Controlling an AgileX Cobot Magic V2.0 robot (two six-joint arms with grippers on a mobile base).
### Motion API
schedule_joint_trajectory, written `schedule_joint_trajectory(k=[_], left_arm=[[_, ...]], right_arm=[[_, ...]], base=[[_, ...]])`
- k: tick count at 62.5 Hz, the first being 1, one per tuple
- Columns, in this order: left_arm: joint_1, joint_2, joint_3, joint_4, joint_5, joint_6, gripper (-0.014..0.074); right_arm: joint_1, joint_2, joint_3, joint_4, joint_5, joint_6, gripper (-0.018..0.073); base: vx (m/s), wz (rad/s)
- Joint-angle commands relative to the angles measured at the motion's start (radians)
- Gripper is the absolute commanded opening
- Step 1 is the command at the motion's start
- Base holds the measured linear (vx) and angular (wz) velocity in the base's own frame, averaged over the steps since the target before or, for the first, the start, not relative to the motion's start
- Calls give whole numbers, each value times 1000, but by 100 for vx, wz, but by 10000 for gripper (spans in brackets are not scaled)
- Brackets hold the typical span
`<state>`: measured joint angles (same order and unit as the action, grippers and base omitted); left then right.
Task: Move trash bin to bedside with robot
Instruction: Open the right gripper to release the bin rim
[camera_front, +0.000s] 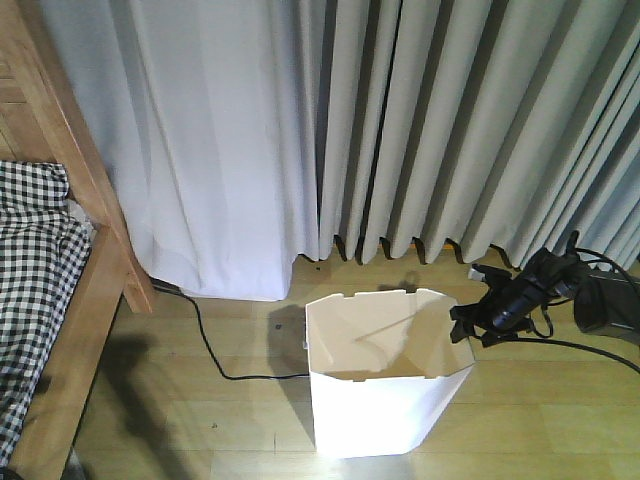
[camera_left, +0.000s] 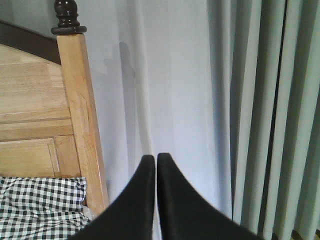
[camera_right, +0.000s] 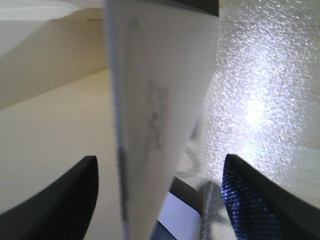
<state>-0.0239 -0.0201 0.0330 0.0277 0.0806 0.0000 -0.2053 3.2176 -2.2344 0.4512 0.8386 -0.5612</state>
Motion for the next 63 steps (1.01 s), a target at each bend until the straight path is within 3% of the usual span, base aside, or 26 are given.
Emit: schedule_joint_trajectory(k=[1,10,21,27,33,49,63], left_arm=[[-3,-7,12,-10,-74,-14,-6],[-3,-7,12,-10,-74,-14,-6],[-3,-7,12,-10,-74,-14,-6],[-3,-7,12,-10,-74,-14,-6],[-3,-7,12,-10,-74,-14,-6],[-3,-7,12,-10,-74,-14,-6],[-3,-7,12,-10,-74,-14,-6]], right_arm=[[-5,5,-15,27,40,-4,501],[-5,-74,32,54,13,1,501],[-5,-292,417,62,-325,-23,501],[-5,-442,661,112,-496,-126,501],[-5,-586,844,157,-577,-251,501],[-5,-999,1174,262,-589,-475,501],[-5,-1451,1326,272,-553,-497,501]], base=[[0,0],[0,-2],[0,-1],[0,0],[0,0],[0,0],[0,0]])
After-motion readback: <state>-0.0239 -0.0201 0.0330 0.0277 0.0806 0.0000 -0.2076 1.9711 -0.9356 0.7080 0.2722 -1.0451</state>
